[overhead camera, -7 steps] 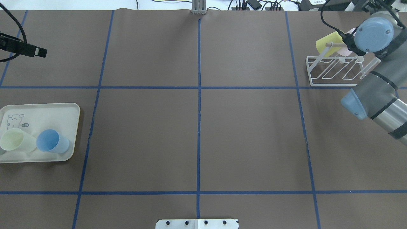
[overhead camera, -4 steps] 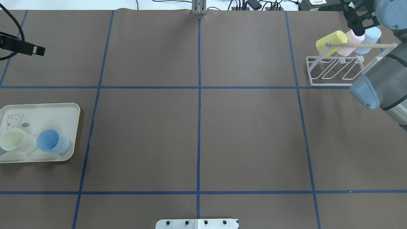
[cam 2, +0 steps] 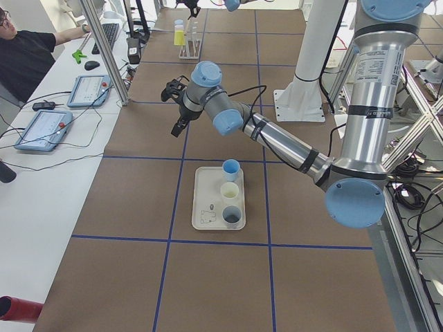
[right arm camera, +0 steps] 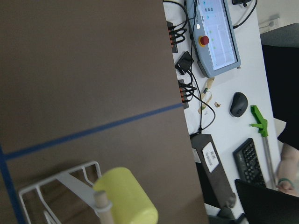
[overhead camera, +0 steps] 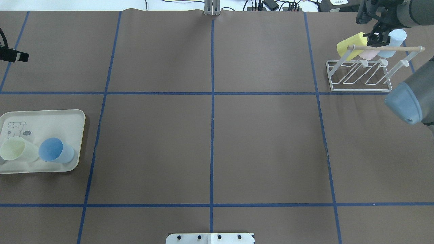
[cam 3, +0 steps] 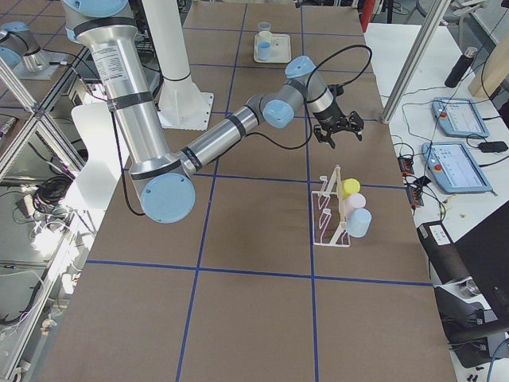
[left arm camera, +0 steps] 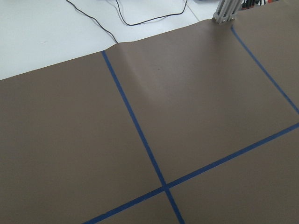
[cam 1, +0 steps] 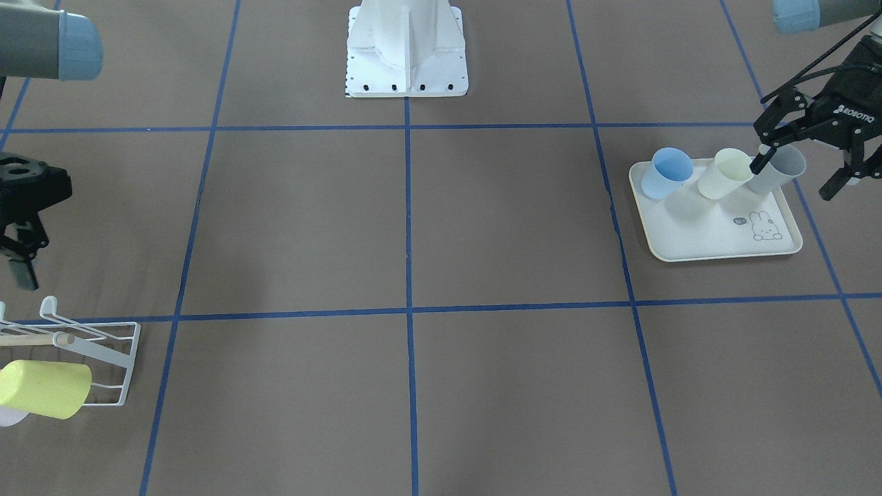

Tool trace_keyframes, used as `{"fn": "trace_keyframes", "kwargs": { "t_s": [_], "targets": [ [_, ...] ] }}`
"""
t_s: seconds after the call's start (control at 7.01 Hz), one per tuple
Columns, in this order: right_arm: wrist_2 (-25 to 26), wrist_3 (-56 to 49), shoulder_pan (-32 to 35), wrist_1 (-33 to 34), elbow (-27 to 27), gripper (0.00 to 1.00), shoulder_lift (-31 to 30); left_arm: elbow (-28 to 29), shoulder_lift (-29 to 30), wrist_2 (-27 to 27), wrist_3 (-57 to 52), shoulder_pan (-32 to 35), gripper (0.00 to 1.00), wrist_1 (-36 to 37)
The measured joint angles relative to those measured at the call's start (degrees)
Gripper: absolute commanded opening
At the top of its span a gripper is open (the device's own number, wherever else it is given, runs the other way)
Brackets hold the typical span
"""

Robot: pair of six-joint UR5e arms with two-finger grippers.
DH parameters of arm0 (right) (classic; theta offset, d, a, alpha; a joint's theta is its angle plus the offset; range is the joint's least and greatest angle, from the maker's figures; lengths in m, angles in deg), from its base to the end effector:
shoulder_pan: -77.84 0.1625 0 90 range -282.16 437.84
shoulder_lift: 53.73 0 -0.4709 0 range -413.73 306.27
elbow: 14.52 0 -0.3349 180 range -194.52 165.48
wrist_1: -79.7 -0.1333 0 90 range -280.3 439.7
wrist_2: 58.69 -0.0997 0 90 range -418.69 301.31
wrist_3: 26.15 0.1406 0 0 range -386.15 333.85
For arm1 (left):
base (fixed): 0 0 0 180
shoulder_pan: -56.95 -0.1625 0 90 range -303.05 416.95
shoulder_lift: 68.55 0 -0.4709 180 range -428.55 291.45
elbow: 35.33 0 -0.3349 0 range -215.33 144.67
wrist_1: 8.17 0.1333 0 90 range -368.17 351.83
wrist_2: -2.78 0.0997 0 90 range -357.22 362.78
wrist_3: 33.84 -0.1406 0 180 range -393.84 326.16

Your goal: Transfer IKEA cup to right arm and place on rack

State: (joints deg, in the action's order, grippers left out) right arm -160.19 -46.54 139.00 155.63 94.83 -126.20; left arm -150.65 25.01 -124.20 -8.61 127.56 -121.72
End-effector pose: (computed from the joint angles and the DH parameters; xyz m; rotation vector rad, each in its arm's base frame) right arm -0.1873 -0.5584 0.4199 0.9016 -0.2612 -0.8870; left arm 0.1108 -0.4617 0.4602 0.5874 0.8873 0.2029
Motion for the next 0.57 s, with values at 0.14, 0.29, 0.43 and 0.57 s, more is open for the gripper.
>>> {"fn": "trace_keyframes", "kwargs": {
  "t_s": [0.14,0.29,0.43,0.57],
  "targets": [
    [-6.1,12.9,-1.0,-0.2,2.5,0.99,0.0,0.0,-1.6,1.3,-0.2,0.0,1.0,-0.2],
    [-9.5,23.4,-3.3,-0.3,5.0,0.99,0.3,0.1,-3.3,2.5,-0.3,-0.2,1.0,-0.5],
    [-10.9,31.3,-6.2,-0.4,6.7,0.99,0.9,0.2,-5.6,3.1,-0.6,-0.3,1.0,-1.0],
    [-11.4,35.6,-8.4,-0.4,7.5,0.99,1.7,0.4,-8.7,3.3,-0.8,-0.4,1.0,-2.8]
  ]
}}
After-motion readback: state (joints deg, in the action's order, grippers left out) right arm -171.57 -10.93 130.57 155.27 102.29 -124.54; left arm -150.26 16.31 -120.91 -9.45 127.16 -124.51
